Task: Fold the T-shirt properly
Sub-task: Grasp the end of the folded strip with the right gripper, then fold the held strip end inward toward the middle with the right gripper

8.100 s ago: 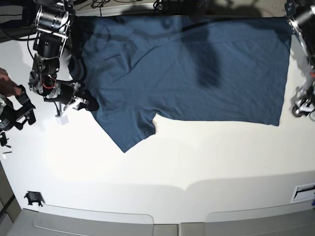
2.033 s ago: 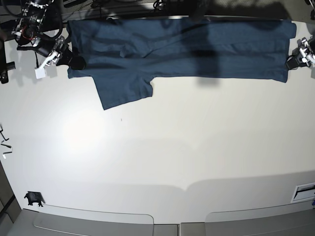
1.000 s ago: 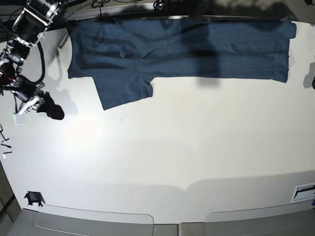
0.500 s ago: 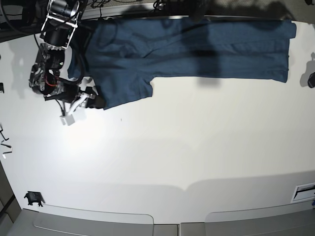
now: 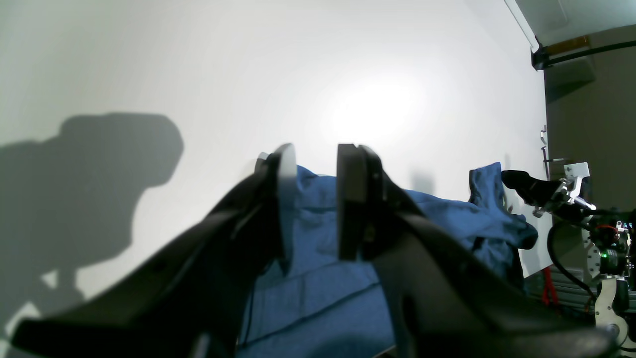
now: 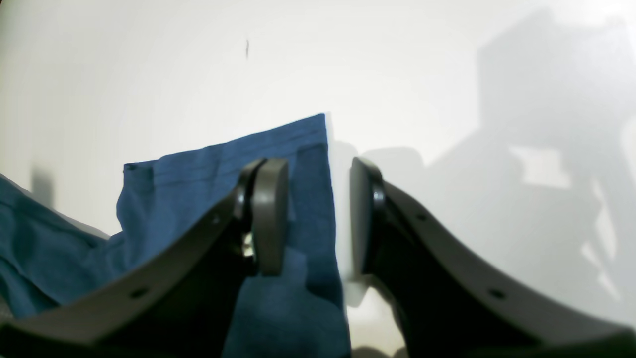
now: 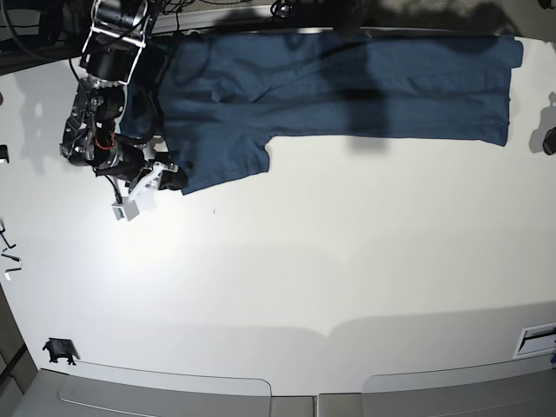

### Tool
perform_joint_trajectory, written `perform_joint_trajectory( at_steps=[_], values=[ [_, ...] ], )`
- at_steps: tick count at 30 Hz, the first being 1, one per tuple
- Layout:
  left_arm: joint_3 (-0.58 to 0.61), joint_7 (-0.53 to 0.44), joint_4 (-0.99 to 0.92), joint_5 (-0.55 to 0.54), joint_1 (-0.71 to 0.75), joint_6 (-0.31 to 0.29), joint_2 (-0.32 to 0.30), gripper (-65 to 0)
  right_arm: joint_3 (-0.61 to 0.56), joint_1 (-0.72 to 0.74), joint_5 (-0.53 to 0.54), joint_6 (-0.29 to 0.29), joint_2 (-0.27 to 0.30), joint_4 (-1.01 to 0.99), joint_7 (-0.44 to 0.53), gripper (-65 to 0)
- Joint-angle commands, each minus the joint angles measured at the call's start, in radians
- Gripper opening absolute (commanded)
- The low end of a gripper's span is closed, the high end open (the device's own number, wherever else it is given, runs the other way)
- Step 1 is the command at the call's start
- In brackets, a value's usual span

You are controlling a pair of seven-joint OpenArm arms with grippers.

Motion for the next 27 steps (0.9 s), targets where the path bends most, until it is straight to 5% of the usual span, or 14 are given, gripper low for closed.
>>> perform_joint_trajectory(
  at_steps=[1, 11, 13, 16, 18, 24, 27],
  values=[
    [-0.01, -0.019, 0.014, -0.028, -0.005, -0.008, -0.031, -52.3, 0.004, 0.018, 0.011, 0.006, 0.012, 0.016, 0.019, -44.9],
    [-0.01, -0.022, 0.014, -0.028, -0.005, -0.008, -0.031, -52.3, 0.004, 0.017, 0.011, 0.006, -0.046, 0.016, -0.009, -45.7],
    [-0.01, -0.022, 0.014, -0.028, -0.005, -0.008, -0.031, -52.3, 0.004, 0.017, 0.011, 0.006, -0.053, 0.016, -0.012, -49.4],
    [-0.01, -0.022, 0.014, -0.028, -0.005, -0.008, -0.031, -52.3, 0.004, 0.018, 0.011, 0.006, -0.054, 0.016, -0.033, -63.5],
    [-0.01, -0.022, 0.014, -0.028, -0.005, -0.008, -0.031, -52.3, 0.004, 0.018, 0.016, 0.006, -0.054, 0.016, -0.06, -65.0],
    [-0.01, -0.022, 0.014, -0.028, -0.005, -0.008, -0.031, -52.3, 0.004, 0.018, 0.329, 0.006, -0.054, 0.017, -0.264, -65.0],
    [-0.01, -0.021, 0.014, -0.028, -0.005, -0.008, -0.031, -52.3, 0.004, 0.017, 0.505, 0.006, -0.054, 0.017, -0.279, -65.0]
  ],
)
